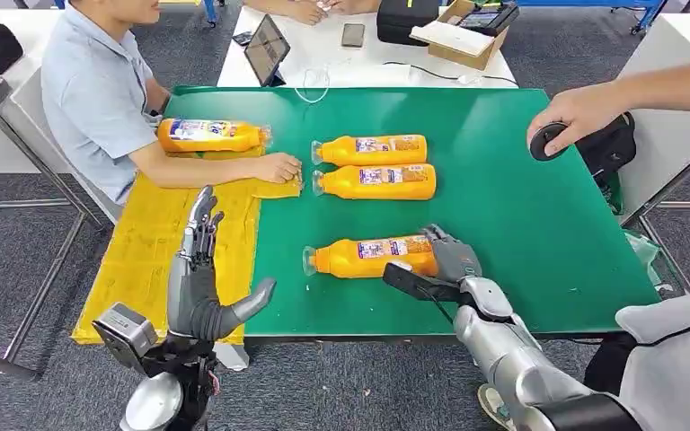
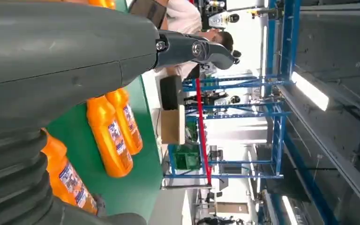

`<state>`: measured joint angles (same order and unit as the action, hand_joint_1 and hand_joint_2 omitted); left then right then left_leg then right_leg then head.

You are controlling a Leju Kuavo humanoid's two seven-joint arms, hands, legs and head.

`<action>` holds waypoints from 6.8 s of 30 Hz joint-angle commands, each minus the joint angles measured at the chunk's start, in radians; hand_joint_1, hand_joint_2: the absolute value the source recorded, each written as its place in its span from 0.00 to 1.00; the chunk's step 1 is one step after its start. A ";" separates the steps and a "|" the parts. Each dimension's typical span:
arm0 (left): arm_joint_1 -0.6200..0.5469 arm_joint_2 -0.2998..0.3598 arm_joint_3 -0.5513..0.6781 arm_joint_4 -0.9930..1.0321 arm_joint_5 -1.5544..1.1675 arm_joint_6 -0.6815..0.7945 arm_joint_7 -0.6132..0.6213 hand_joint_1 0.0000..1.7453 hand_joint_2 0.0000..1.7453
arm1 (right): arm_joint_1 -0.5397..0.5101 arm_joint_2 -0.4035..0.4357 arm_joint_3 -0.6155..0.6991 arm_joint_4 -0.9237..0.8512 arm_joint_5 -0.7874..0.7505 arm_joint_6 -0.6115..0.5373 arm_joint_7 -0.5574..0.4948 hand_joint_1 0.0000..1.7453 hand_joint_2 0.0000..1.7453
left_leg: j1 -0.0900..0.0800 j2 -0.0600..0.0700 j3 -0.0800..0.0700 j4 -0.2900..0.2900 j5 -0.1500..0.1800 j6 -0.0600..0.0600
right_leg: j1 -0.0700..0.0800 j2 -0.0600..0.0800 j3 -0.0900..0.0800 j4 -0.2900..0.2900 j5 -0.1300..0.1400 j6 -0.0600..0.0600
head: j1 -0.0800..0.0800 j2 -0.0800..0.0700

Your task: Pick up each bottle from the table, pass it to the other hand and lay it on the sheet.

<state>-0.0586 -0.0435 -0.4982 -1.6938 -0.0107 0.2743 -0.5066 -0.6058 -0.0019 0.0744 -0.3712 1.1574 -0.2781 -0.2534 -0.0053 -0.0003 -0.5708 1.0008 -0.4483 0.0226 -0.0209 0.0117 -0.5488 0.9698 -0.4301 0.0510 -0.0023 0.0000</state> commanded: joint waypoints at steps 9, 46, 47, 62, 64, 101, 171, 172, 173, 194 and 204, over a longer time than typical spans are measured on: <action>-0.035 0.007 -0.028 0.068 -0.002 -0.018 0.004 0.00 1.00 | 0.073 -0.005 0.038 0.084 -0.046 -0.014 -0.111 1.00 1.00 | 0.002 -0.006 0.000 -0.002 0.002 -0.001 | 0.003 -0.006 0.006 -0.003 0.001 -0.002 | 0.000 0.000; 0.140 0.037 -0.127 0.173 0.218 -0.006 0.049 0.00 1.00 | 0.413 0.184 0.191 -0.611 -0.880 -0.087 -0.380 1.00 1.00 | 0.001 -0.003 -0.018 0.000 0.000 -0.001 | 0.002 -0.001 -0.011 0.001 -0.001 -0.002 | 0.000 0.000; 0.138 0.035 -0.125 0.171 0.218 -0.008 0.051 0.00 1.00 | 0.412 0.188 0.197 -0.605 -0.879 -0.096 -0.382 1.00 1.00 | 0.002 -0.003 -0.019 0.000 0.000 -0.001 | 0.002 -0.002 -0.011 0.001 -0.001 -0.002 | 0.000 0.000; 0.075 -0.037 -0.105 0.230 0.243 -0.117 0.073 0.00 1.00 | 0.326 0.289 0.519 -0.303 -0.864 -0.087 -0.441 1.00 1.00 | 0.001 -0.003 -0.018 -0.001 0.001 -0.001 | 0.001 -0.002 -0.011 0.001 0.000 -0.001 | 0.000 0.000; 0.068 -0.045 -0.102 0.228 0.248 -0.114 0.073 0.00 1.00 | 0.312 0.300 0.542 -0.277 -0.867 -0.079 -0.440 1.00 1.00 | 0.002 -0.003 -0.017 -0.001 0.001 -0.001 | 0.001 -0.002 -0.010 0.000 -0.001 -0.002 | 0.000 0.000; 0.102 -0.036 0.075 0.111 0.571 -0.134 0.200 1.00 1.00 | 0.319 0.251 0.577 -0.337 -1.004 -0.291 -0.445 0.00 0.00 | 0.001 -0.005 -0.019 -0.001 0.001 -0.001 | 0.001 -0.004 -0.011 0.001 -0.001 -0.001 | 0.000 0.000; -0.543 0.017 0.198 1.318 -1.111 0.032 0.499 0.10 1.00 | 0.399 0.187 0.353 -0.544 -0.917 -0.383 -0.445 0.00 0.00 | 0.001 -0.005 -0.013 -0.002 0.004 -0.001 | 0.001 -0.004 -0.005 0.002 0.001 -0.001 | 0.000 0.000; -0.540 0.017 0.193 1.311 -1.115 0.022 0.501 0.00 1.00 | 0.401 0.187 0.352 -0.547 -0.917 -0.382 -0.445 0.00 0.00 | 0.002 -0.004 -0.012 -0.002 0.004 -0.001 | 0.002 -0.003 -0.005 0.001 0.002 -0.002 | 0.000 0.000; -0.535 0.014 0.199 1.300 -1.103 0.000 0.484 0.00 1.00 | 0.403 0.187 0.350 -0.551 -0.916 -0.382 -0.445 0.00 0.00 | 0.001 -0.005 -0.012 -0.002 0.004 -0.001 | 0.001 -0.004 -0.004 0.002 0.001 -0.002 | 0.000 0.000; -0.171 -0.094 0.383 0.316 -0.136 0.104 -0.156 0.00 1.00 | 0.381 0.163 0.270 -0.533 -0.683 -0.420 -0.445 0.00 0.00 | 0.002 -0.008 -0.017 0.002 0.005 -0.001 | 0.002 -0.010 -0.008 0.003 0.000 -0.002 | 0.000 0.000; -0.094 -0.094 0.234 0.063 -0.285 0.424 -0.190 0.00 1.00 | 0.165 0.146 -0.162 -0.285 0.128 -0.420 -0.206 0.00 1.00 | 0.000 -0.010 -0.021 0.000 0.007 0.001 | 0.000 -0.011 -0.011 0.003 0.001 0.000 | 0.000 0.000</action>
<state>-0.2217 -0.1285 -0.1694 -1.4448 -0.2631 0.6754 -0.7015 -0.2752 0.1743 0.1860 -0.8609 1.0753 -0.6950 -0.6232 -0.0054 -0.0110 -0.5915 1.0011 -0.4417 0.0240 -0.0212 0.0009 -0.5599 0.9724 -0.4297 0.0511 -0.0019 0.0000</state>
